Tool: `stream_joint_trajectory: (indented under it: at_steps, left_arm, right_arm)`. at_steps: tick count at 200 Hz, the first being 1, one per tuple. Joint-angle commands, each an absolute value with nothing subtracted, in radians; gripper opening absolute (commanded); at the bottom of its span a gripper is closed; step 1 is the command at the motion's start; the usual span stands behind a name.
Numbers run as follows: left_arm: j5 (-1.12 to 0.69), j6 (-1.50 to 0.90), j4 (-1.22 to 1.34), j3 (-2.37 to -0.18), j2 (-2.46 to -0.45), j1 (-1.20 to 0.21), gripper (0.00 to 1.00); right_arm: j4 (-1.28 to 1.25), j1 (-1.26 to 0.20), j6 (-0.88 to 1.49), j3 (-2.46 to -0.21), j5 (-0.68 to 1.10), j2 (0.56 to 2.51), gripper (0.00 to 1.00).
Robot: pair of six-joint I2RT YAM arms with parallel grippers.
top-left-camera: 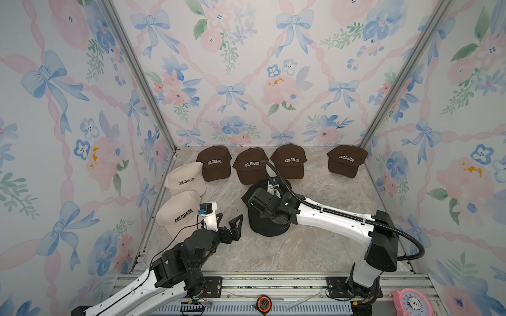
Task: Stack the baseball caps by color
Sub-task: Adjust the baseball cap at the center of the board.
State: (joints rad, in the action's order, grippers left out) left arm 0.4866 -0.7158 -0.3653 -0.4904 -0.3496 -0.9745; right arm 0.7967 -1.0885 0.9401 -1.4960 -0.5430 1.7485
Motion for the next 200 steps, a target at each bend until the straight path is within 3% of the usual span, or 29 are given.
stream_joint_trajectory:
  at_steps: [1, 52, 77, 86, 132, 200]
  left_arm:
    - [0.483, -0.726, -0.371, -0.478, -0.339, -0.968, 0.98]
    - [0.486, -0.727, -0.373, -0.484, -0.355, -0.970, 0.98]
    - [0.497, -0.721, -0.373, -0.487, -0.371, -0.969, 0.98]
    - [0.497, -0.721, -0.374, -0.491, -0.378, -0.969, 0.98]
    - [0.496, -0.720, -0.373, -0.503, -0.394, -0.969, 0.98]
    - [0.510, -0.719, -0.371, -0.502, -0.375, -0.969, 0.98]
  right_arm:
    - [0.768, -1.068, 0.940, -1.522, -0.514, 1.774, 0.30]
    - [0.763, -1.046, 0.920, -1.519, -0.494, 1.793, 0.29]
    - [0.780, -1.046, 0.884, -1.533, -0.500, 1.785, 0.08]
    - [0.799, -1.047, 0.873, -1.549, -0.506, 1.783, 0.05]
    - [0.904, -1.076, 0.826, -1.622, -0.493, 1.734, 0.03]
    - [1.043, -1.031, 0.816, -1.675, -0.305, 1.727, 0.00]
